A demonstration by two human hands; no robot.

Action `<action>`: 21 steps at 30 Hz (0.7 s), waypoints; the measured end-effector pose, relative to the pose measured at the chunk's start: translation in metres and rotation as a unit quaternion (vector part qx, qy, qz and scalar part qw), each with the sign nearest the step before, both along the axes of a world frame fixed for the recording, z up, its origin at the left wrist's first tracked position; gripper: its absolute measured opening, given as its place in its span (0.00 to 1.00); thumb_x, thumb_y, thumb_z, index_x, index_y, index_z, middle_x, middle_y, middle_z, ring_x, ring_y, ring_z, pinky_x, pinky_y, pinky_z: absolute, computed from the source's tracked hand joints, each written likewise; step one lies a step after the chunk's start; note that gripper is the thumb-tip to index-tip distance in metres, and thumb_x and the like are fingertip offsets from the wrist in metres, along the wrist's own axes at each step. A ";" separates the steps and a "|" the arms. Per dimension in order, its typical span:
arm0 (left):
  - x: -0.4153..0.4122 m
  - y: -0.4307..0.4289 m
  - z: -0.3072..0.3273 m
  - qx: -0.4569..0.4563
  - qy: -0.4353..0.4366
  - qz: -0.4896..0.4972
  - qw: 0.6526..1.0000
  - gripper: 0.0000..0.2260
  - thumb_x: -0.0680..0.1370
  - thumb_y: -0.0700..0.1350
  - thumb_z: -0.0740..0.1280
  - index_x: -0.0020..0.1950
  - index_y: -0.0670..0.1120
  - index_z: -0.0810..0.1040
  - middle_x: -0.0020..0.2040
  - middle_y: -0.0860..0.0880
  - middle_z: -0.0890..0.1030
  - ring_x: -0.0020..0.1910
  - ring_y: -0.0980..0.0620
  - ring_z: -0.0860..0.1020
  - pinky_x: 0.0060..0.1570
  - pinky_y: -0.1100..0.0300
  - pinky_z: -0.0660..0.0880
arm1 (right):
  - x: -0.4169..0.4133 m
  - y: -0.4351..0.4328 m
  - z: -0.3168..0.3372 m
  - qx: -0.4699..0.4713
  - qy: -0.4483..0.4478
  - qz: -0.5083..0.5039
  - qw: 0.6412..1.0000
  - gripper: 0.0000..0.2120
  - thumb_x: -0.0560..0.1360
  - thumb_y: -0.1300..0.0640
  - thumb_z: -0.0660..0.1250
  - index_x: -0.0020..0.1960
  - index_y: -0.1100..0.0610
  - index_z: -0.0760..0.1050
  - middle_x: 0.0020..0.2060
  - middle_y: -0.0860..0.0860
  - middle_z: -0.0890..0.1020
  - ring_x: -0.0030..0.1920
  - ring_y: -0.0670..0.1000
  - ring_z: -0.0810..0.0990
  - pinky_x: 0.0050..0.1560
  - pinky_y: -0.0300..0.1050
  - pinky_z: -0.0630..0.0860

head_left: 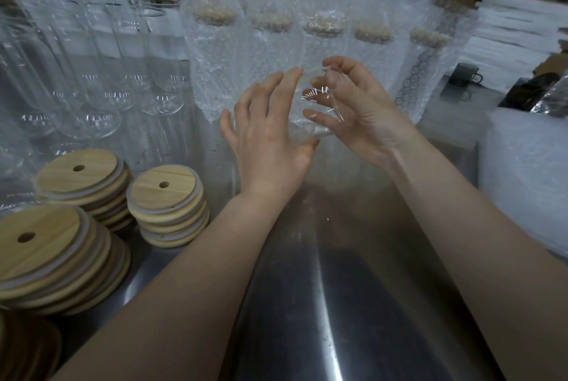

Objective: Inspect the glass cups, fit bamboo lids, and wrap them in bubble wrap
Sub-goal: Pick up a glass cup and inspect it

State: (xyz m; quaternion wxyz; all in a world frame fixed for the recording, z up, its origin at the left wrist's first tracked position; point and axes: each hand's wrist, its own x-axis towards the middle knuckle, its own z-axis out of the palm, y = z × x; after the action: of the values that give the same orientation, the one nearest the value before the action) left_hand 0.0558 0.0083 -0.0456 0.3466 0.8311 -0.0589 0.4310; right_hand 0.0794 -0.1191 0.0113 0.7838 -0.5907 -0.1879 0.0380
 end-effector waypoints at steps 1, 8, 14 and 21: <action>0.000 0.000 0.000 -0.005 -0.004 0.001 1.000 0.38 0.64 0.50 0.79 0.73 0.54 0.69 0.69 0.52 0.73 0.70 0.46 0.69 0.67 0.35 0.62 | 0.000 0.000 -0.001 -0.001 -0.006 0.008 1.000 0.20 0.69 0.57 0.73 0.59 0.53 0.71 0.52 0.52 0.75 0.54 0.53 0.76 0.58 0.50 0.76; 0.001 0.002 0.004 -0.105 0.035 -0.018 0.994 0.39 0.68 0.61 0.75 0.76 0.56 0.64 0.71 0.56 0.71 0.71 0.53 0.67 0.69 0.47 0.61 | 0.000 0.000 -0.004 0.001 -0.020 0.052 0.998 0.24 0.70 0.62 0.68 0.64 0.49 0.70 0.58 0.51 0.77 0.64 0.51 0.76 0.68 0.47 0.69; 0.001 0.006 0.006 -0.257 0.021 -0.113 0.960 0.42 0.69 0.52 0.78 0.77 0.49 0.60 0.69 0.55 0.70 0.70 0.56 0.69 0.69 0.51 0.68 | 0.002 0.006 -0.005 0.054 0.018 0.037 0.998 0.17 0.73 0.53 0.64 0.62 0.52 0.73 0.60 0.51 0.81 0.63 0.51 0.78 0.62 0.45 0.74; 0.001 0.010 0.019 -0.549 0.111 -0.237 0.794 0.27 0.75 0.51 0.72 0.68 0.51 0.62 0.65 0.50 0.75 0.59 0.52 0.79 0.61 0.47 0.76 | 0.004 0.008 -0.018 -0.033 0.014 0.001 0.999 0.16 0.72 0.49 0.65 0.60 0.49 0.77 0.57 0.47 0.83 0.63 0.48 0.79 0.64 0.47 0.72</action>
State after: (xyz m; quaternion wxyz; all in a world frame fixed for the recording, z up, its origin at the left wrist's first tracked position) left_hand 0.0565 0.0184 -0.0269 0.8399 0.5033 0.0309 0.2005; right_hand 0.0839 -0.1113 -0.0066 0.7666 -0.6151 -0.1764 0.0532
